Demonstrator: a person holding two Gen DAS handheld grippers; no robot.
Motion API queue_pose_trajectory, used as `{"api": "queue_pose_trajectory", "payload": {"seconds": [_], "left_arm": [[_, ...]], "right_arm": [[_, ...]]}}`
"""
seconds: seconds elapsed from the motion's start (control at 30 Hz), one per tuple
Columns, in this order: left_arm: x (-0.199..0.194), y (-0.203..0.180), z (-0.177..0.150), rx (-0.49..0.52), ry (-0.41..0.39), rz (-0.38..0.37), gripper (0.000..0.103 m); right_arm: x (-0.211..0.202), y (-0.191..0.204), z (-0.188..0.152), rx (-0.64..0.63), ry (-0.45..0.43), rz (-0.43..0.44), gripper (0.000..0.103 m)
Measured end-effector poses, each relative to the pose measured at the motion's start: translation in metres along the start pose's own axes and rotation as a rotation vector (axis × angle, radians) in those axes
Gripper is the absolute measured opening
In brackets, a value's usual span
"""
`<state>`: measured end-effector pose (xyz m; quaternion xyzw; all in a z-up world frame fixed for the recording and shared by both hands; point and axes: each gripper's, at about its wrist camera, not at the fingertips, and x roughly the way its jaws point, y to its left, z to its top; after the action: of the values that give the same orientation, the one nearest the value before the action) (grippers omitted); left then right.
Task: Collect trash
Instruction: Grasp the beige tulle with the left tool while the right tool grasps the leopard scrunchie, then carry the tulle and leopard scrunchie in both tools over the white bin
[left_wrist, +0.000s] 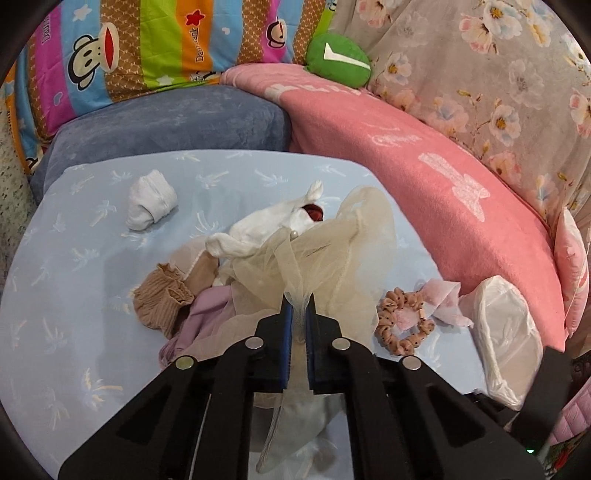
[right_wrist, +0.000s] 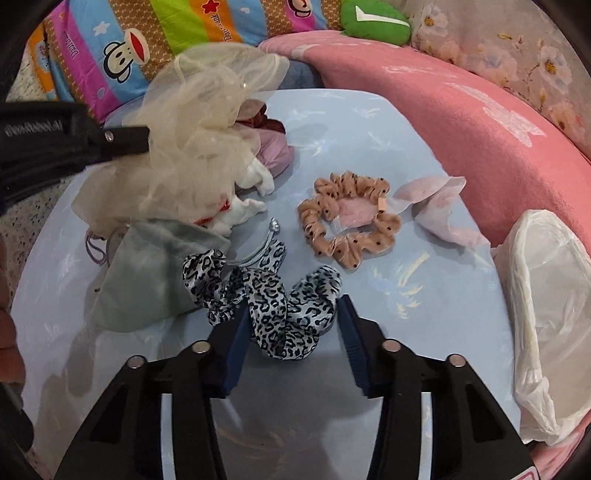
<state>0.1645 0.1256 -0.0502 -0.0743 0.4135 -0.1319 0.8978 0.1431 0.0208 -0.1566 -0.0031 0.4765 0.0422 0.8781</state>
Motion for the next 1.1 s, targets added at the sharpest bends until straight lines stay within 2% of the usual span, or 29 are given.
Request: {"api": "queue_pose_trajectory", "payload": {"seconds": [0.07, 0.1, 0.37, 0.57, 0.83, 1.1], "left_arm": [[-0.008, -0.004, 0.005, 0.006, -0.018, 0.002, 0.006], [-0.014, -0.005, 0.007, 0.008, -0.028, 0.001, 0.006], [-0.057, -0.028, 0.029, 0.026, -0.125, -0.013, 0.006], [-0.088, -0.056, 0.045, 0.067, -0.206, -0.048, 0.006], [-0.118, -0.104, 0.064, 0.136, -0.279, -0.142, 0.006], [-0.116, -0.163, 0.067, 0.209, -0.267, -0.245, 0.006]], "right_arm": [[-0.003, 0.000, -0.002, -0.009, -0.007, 0.005, 0.006], [-0.010, 0.001, -0.001, -0.013, -0.023, 0.008, 0.005], [-0.085, -0.005, 0.022, -0.016, -0.195, 0.007, 0.003], [-0.144, -0.026, 0.047, 0.018, -0.317, 0.014, 0.003], [-0.215, -0.077, 0.066, 0.093, -0.451, -0.017, 0.003], [-0.251, -0.146, 0.060, 0.188, -0.500, -0.128, 0.003]]}}
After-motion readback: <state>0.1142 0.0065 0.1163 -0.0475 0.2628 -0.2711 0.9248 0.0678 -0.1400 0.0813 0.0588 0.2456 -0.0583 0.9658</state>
